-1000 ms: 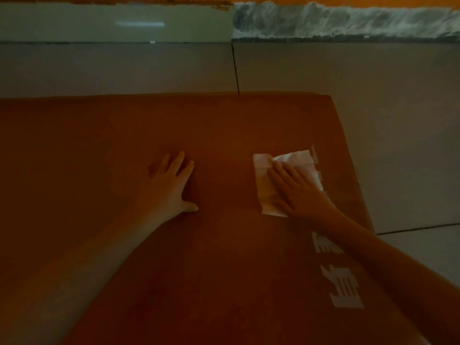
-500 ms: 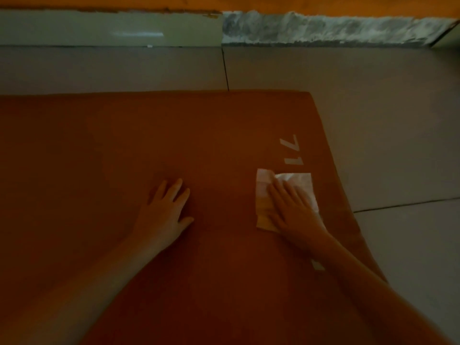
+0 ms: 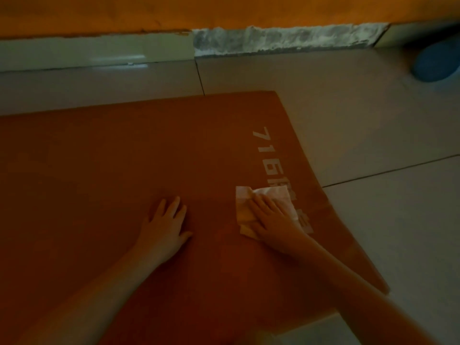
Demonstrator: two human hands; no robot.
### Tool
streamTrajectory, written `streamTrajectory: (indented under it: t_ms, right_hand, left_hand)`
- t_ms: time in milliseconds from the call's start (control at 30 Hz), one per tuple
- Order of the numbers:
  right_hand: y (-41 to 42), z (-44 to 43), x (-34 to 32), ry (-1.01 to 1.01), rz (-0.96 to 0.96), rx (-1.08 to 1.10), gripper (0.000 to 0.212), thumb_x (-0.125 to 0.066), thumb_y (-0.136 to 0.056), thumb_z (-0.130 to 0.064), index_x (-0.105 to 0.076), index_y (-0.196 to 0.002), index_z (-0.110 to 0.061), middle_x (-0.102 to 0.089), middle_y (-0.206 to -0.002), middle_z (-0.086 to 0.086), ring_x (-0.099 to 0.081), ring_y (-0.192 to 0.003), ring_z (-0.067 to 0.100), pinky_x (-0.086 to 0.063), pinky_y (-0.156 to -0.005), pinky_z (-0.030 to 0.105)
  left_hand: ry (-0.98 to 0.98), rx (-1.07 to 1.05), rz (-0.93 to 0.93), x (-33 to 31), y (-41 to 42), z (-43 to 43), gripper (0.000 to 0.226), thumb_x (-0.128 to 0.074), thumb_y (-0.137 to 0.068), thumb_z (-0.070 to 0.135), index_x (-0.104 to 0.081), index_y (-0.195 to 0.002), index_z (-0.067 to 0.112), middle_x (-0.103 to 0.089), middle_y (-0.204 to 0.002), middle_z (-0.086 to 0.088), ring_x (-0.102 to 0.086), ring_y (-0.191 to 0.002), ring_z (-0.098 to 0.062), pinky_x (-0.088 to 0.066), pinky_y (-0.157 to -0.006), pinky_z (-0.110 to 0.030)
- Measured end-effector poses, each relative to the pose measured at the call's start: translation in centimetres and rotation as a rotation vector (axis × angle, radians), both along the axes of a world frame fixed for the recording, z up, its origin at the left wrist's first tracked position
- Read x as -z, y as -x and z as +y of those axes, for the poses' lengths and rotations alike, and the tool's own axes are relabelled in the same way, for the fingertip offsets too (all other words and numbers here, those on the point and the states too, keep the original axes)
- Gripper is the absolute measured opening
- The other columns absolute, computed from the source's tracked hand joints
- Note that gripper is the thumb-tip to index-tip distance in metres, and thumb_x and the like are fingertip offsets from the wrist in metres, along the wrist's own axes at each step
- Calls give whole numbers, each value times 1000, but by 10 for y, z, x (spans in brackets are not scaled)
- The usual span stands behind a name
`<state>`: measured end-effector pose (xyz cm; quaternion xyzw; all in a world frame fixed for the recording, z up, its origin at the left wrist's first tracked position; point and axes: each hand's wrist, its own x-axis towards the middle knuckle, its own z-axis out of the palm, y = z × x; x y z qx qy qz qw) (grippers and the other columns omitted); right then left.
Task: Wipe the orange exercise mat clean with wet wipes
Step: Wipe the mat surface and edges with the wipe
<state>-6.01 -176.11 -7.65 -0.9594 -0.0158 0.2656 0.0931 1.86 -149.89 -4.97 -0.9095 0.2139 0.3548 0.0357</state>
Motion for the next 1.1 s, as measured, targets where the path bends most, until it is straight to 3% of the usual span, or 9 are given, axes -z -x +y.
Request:
streamTrajectory:
  t_ms: [67, 133, 200, 333, 533, 667, 900, 1100]
  right_hand:
    - [-8, 6, 2, 25, -8, 79, 77, 2, -87, -59, 4, -153, -19, 15, -159, -1, 13, -147, 22, 11, -115, 39]
    - [-7, 22, 1, -3, 0, 129, 63, -16, -101, -45, 6, -153, -17, 17, -159, 0, 15, -147, 25, 11, -116, 42]
    - [3, 35, -4, -41, 18, 110, 61, -22, -104, -38, 6, -153, -16, 16, -160, 0, 16, -146, 25, 12, -116, 42]
    - [33, 30, -19, -78, 77, 9, 57, -22, -104, -38, 0, -154, -21, 10, -161, -1, 14, -147, 18, 12, -116, 38]
    - [64, -4, -47, 25, 127, 138, 57, -20, -104, -39, 1, -154, -19, 9, -161, 3, 10, -148, 22, 6, -117, 40]
    - [62, -17, -61, 9, 186, 23, 59, -26, -104, -38, -1, -154, -20, 10, -161, 2, 12, -147, 21, 7, -117, 41]
    - [100, -52, -58, -43, 122, 0, 58, -22, -104, -43, 3, -153, -26, 11, -160, -5, 15, -146, 14, 12, -116, 36]
    - [108, -84, -57, -7, 122, 68, 61, -22, -103, -46, 5, -153, -23, 10, -160, -3, 13, -147, 16, 10, -116, 34]
  left_hand:
    - [2, -9, -1, -2, 3, -3, 72, -35, -98, 54, -3, -155, 24, 17, -160, 1, 10, -148, -28, -11, -118, -54]
    - [22, -3, 56, -5, 13, -8, 71, -34, -98, 56, -5, -155, 25, 16, -161, 1, 10, -148, -29, -10, -118, -56]
    - [30, 8, 101, -8, 28, -13, 72, -32, -97, 59, -4, -155, 26, 16, -160, 2, 11, -148, -29, -7, -118, -56]
    - [55, -34, 59, -7, 44, -14, 69, -26, -98, 58, -2, -155, 26, 14, -161, 2, 10, -148, -28, -3, -118, -56]
    - [74, -49, 56, -16, 56, -12, 62, -23, -102, 51, -4, -155, 25, 9, -162, 2, 5, -149, -24, -9, -119, -54]
    - [81, -90, 47, -13, 55, -9, 60, -22, -102, 51, -4, -155, 27, 7, -162, 3, 3, -149, -23, -9, -119, -53]
    - [90, -271, -76, -4, 57, -41, 65, -29, -97, 60, -30, -145, 17, -18, -155, -6, -17, -144, -31, -22, -115, -54]
    - [90, -247, -106, 8, 68, -60, 66, -17, -101, 52, -6, -155, 17, 6, -162, 1, 7, -148, -26, -4, -119, -50]
